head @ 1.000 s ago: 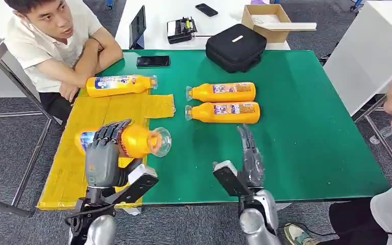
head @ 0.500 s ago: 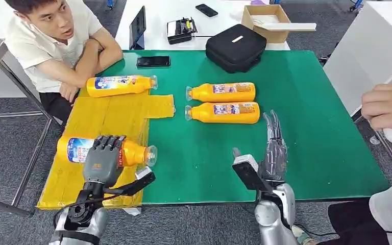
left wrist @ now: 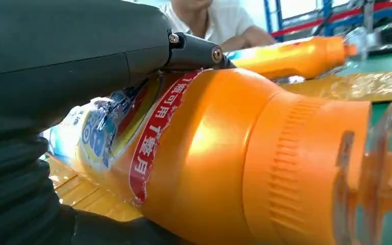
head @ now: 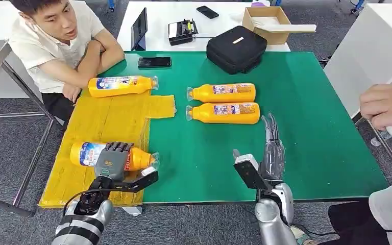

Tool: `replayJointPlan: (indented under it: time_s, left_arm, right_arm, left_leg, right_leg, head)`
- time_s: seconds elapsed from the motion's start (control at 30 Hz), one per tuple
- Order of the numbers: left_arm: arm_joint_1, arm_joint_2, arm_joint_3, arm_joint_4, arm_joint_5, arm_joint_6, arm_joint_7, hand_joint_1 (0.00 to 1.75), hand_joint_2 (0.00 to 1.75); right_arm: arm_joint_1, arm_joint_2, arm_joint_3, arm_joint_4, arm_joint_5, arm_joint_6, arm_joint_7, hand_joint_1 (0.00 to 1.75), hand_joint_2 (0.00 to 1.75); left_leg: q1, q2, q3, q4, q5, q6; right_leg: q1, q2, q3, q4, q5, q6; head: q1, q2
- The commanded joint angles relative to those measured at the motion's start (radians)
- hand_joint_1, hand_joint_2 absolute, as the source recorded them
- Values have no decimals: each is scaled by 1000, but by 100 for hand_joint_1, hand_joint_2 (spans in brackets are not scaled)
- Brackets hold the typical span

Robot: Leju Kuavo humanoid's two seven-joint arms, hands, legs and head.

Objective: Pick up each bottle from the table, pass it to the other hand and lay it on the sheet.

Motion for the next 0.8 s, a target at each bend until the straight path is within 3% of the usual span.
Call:
replayJointPlan:
  time_s: [0.03, 0.47, 0.67, 0.8]
  left_arm:
    - [-74, -7, -28, 165, -11, -61, 58, 0, 175]
    - [-195, 16, -7, 473, 1, -243, -34, 0, 175]
    - [-195, 18, -6, 476, 5, -243, -41, 0, 175]
    - [-180, -7, -44, 405, -11, -124, -51, 0, 175]
  right_arm:
    - [-41, -3, -23, 102, 2, 8, -10, 0, 175]
    - [-118, -21, -12, 238, -25, 16, -58, 0, 175]
    - [-118, -23, -9, 240, -27, 14, -61, 0, 175]
    - [-94, -21, -16, 207, -22, -8, -55, 0, 175]
  left_leg:
    - [1, 4, 2, -1, 1, 0]
    - [0, 2, 11, -3, 5, 1]
    - [-1, -1, 15, -4, 3, -2]
    - [-1, -6, 20, -1, 2, -2]
  right_leg:
    - [2, 1, 2, -2, 2, -5]
    - [1, 1, 7, -3, 5, -4]
    - [0, -2, 7, -3, 1, -3]
    - [0, -5, 13, -1, -1, -2]
  head:
    - [0, 0]
    - [0, 0]
    - [0, 0]
    - [0, 0]
